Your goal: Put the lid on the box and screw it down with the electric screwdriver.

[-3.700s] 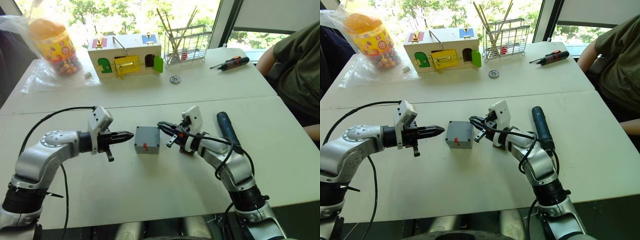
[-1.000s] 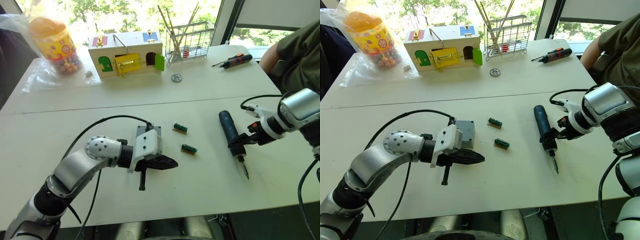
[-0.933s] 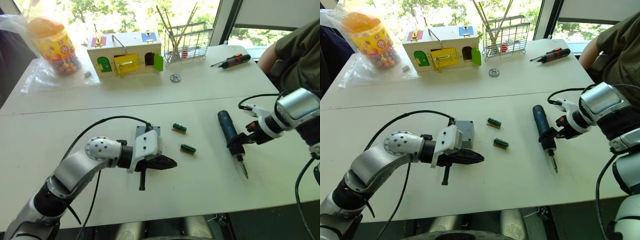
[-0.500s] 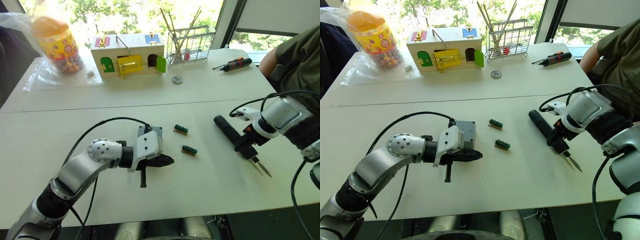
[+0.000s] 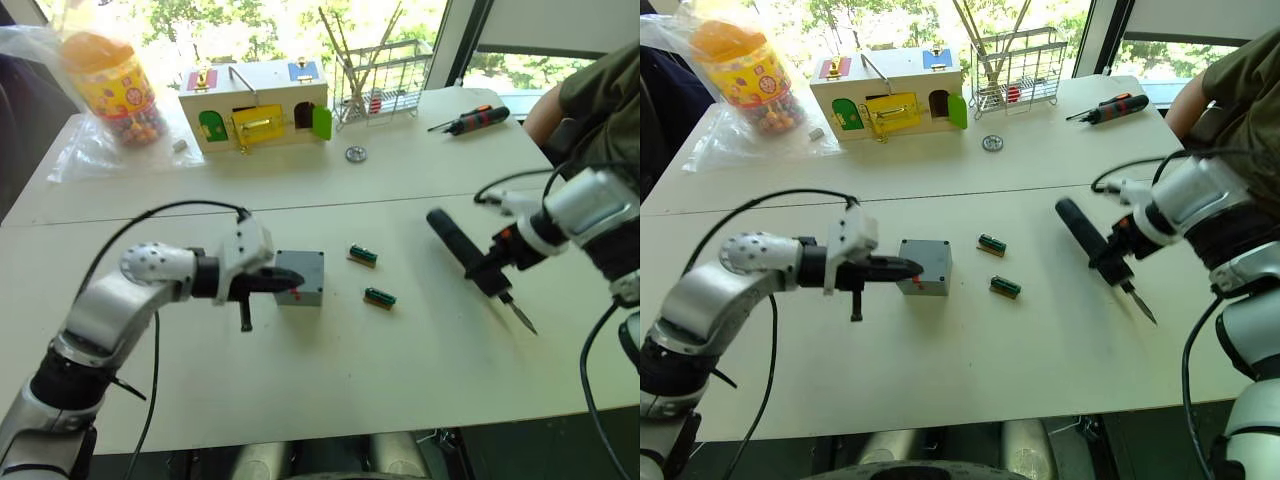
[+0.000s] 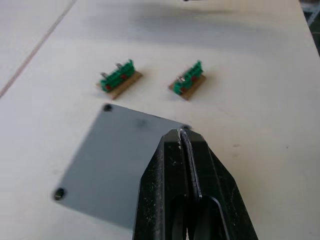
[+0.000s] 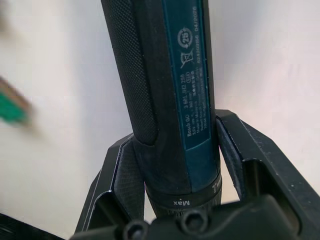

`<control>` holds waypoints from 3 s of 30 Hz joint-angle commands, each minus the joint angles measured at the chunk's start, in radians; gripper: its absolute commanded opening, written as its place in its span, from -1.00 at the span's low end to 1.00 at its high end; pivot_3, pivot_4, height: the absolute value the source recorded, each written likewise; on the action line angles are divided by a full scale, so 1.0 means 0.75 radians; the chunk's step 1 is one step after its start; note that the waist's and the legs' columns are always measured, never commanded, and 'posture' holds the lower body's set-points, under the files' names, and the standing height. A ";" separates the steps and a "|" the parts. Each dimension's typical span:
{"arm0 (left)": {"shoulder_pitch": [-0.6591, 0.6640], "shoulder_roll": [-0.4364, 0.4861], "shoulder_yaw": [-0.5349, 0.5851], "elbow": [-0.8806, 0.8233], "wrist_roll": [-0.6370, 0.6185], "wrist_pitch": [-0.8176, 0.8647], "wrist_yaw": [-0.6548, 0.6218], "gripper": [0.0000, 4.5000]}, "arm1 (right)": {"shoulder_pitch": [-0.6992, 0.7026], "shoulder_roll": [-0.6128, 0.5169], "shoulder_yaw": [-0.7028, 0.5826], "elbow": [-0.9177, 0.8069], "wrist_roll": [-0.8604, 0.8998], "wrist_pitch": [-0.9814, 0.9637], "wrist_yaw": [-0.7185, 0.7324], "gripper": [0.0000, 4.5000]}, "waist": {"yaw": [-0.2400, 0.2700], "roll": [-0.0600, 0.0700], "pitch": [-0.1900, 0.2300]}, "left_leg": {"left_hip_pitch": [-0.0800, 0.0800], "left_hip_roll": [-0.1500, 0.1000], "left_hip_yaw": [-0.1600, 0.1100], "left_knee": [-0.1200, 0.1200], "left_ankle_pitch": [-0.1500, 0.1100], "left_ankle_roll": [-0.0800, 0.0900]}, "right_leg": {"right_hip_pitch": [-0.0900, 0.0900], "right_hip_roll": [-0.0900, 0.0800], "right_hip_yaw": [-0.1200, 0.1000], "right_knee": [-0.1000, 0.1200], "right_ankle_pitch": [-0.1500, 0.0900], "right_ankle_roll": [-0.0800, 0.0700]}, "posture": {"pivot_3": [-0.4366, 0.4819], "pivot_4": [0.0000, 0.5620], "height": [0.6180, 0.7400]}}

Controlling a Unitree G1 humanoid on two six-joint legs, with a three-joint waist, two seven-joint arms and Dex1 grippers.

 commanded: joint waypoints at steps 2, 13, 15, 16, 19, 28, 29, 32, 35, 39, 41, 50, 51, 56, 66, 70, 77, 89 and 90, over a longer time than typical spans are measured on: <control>-0.052 -0.002 0.075 0.093 -0.054 -0.014 -0.050 -1.00 | -0.089 0.060 -0.461 -0.055 0.091 0.120 -0.201 -0.17 | -0.011 0.000 0.000 | -0.004 0.001 -0.002 -0.001 0.000 -0.001 | -0.003 0.000 -0.002 0.000 0.000 0.000 | -0.05 -0.47 1.00; -0.058 0.008 0.036 0.158 -0.035 0.059 -0.036 -1.00 | 0.446 1.136 -1.461 -1.180 0.424 -0.390 -1.038 -0.17 | -0.015 -0.002 0.000 | -0.009 -0.003 -0.006 0.011 0.003 -0.005 | -0.010 -0.001 -0.003 0.022 0.000 0.000 | -0.05 -0.47 1.00; -0.029 0.017 0.028 0.150 -0.009 0.049 -0.021 -1.00 | 0.556 1.259 -1.390 -1.276 0.494 -0.443 -1.072 -0.17 | -0.025 -0.002 -0.001 | -0.008 -0.003 -0.005 0.013 0.003 -0.004 | -0.008 -0.001 -0.002 0.022 0.000 0.000 | -0.05 -0.47 1.00; -0.019 0.016 0.034 0.157 -0.003 0.042 -0.014 -1.00 | 0.605 1.281 -1.337 -1.307 0.495 -0.476 -1.081 -0.17 | -0.029 -0.002 0.000 | -0.008 -0.003 -0.005 0.013 0.003 -0.004 | -0.008 -0.001 -0.002 0.022 0.000 0.000 | -0.05 -0.47 1.00; 0.010 -0.001 0.035 0.157 0.011 0.022 0.003 -1.00 | 0.743 1.316 -1.203 -1.352 0.490 -0.562 -1.095 -0.17 | -0.041 -0.002 0.000 | -0.008 -0.003 -0.003 0.013 0.003 -0.004 | -0.010 0.000 -0.002 0.023 0.000 0.000 | -0.05 -0.47 1.00; 0.064 -0.026 -0.046 0.176 0.129 -0.059 0.028 -1.00 | 0.957 1.317 -0.888 -1.274 0.378 -0.858 -1.131 -0.17 | -0.060 -0.002 -0.001 | -0.008 -0.003 -0.004 0.011 0.003 -0.004 | -0.012 0.001 -0.002 0.024 0.000 0.000 | -0.05 -0.47 1.00; 0.066 -0.025 -0.052 0.180 0.134 -0.063 0.023 -1.00 | 0.972 1.269 -0.826 -1.252 0.303 -0.924 -1.121 -0.17 | -0.060 -0.002 -0.001 | -0.007 -0.003 -0.004 0.011 0.003 -0.004 | -0.011 0.001 -0.002 0.024 0.000 0.000 | -0.05 -0.47 1.00; 0.061 -0.020 -0.072 0.200 0.159 -0.084 0.007 -1.00 | 0.982 1.226 -0.760 -1.200 0.239 -1.025 -1.128 -0.17 | -0.059 -0.002 -0.001 | -0.007 -0.003 -0.004 0.012 0.003 -0.004 | -0.011 0.002 -0.002 0.024 0.000 0.000 | -0.05 -0.47 1.00; 0.053 -0.028 -0.086 0.221 0.177 -0.103 0.002 -1.00 | 0.974 1.222 -0.758 -1.161 0.245 -1.056 -1.144 -0.17 | -0.058 -0.002 -0.001 | -0.007 -0.002 -0.004 0.012 0.003 -0.004 | -0.011 0.002 -0.002 0.024 0.000 0.000 | -0.05 -0.47 1.00; 0.055 -0.047 -0.092 0.229 0.187 -0.110 0.006 -1.00 | 0.977 1.220 -0.753 -1.136 0.254 -1.076 -1.158 -0.17 | -0.058 -0.002 -0.001 | -0.007 -0.003 -0.004 0.012 0.003 -0.004 | -0.010 0.002 -0.002 0.023 0.000 0.000 | -0.05 -0.47 1.00; 0.061 -0.053 -0.093 0.226 0.193 -0.111 0.005 -1.00 | 0.978 1.218 -0.748 -1.132 0.257 -1.079 -1.160 -0.17 | -0.057 -0.002 -0.001 | -0.007 -0.003 -0.004 0.012 0.003 -0.004 | -0.009 0.002 -0.002 0.024 0.000 0.000 | -0.05 -0.47 1.00; 0.068 -0.053 -0.092 0.228 0.206 -0.114 0.006 -1.00 | 1.004 1.194 -0.702 -1.154 0.295 -1.036 -1.141 -0.17 | -0.058 -0.002 -0.001 | -0.006 -0.003 -0.004 0.012 0.003 -0.004 | -0.009 0.002 -0.002 0.024 0.000 0.000 | -0.05 -0.47 1.00; 0.069 -0.052 -0.092 0.229 0.208 -0.117 0.005 -1.00 | 1.006 1.189 -0.694 -1.153 0.288 -1.041 -1.141 -0.17 | -0.058 -0.002 -0.001 | -0.006 -0.002 -0.004 0.012 0.003 -0.004 | -0.008 0.002 -0.002 0.024 0.000 0.000 | -0.05 -0.47 1.00; 0.068 -0.054 -0.103 0.233 0.218 -0.122 0.004 -1.00 | 1.002 1.130 -0.614 -1.101 0.194 -1.096 -1.134 -0.17 | -0.059 -0.002 -0.001 | -0.002 -0.002 -0.004 0.012 0.003 -0.004 | -0.005 0.003 -0.002 0.023 0.000 0.000 | -0.05 -0.47 1.00; 0.094 -0.075 -0.136 0.280 0.259 -0.161 0.010 -1.00 | 1.000 1.094 -0.460 -0.958 0.051 -1.104 -1.141 -0.17 | -0.055 -0.006 -0.020 | 0.017 -0.002 -0.004 0.001 0.003 -0.003 | 0.010 0.003 -0.001 0.022 0.000 0.000 | -0.05 -0.47 1.00; 0.124 -0.078 -0.141 0.278 0.274 -0.165 0.020 -1.00 | 1.020 1.117 -0.451 -0.931 0.048 -1.088 -1.156 -0.17 | -0.055 -0.009 -0.030 | 0.025 -0.002 -0.004 -0.001 0.002 -0.002 | 0.018 0.003 -0.001 0.019 0.000 0.000 | -0.05 -0.47 1.00; 0.154 -0.089 -0.149 0.284 0.283 -0.180 0.041 -1.00 | 1.063 1.128 -0.427 -0.892 0.013 -1.092 -1.167 -0.17 | -0.053 -0.005 -0.051 | 0.040 0.001 -0.004 -0.007 -0.006 0.009 | 0.031 0.005 0.000 0.002 -0.001 0.000 | -0.05 -0.47 1.00; 0.148 -0.095 -0.163 0.272 0.287 -0.179 0.060 -1.00 | 1.101 1.152 -0.432 -0.826 -0.022 -1.127 -1.186 -0.17 | -0.048 -0.005 -0.064 | 0.040 0.000 -0.004 -0.007 -0.007 0.011 | 0.032 0.005 0.002 0.000 -0.001 0.000 | -0.05 -0.47 1.00; 0.149 -0.094 -0.164 0.272 0.288 -0.181 0.061 -1.00 | 1.103 1.153 -0.433 -0.824 -0.023 -1.130 -1.188 -0.17 | -0.048 -0.005 -0.065 | 0.040 0.000 -0.004 -0.007 -0.007 0.011 | 0.032 0.005 0.002 -0.001 -0.001 0.000 | -0.05 -0.47 1.00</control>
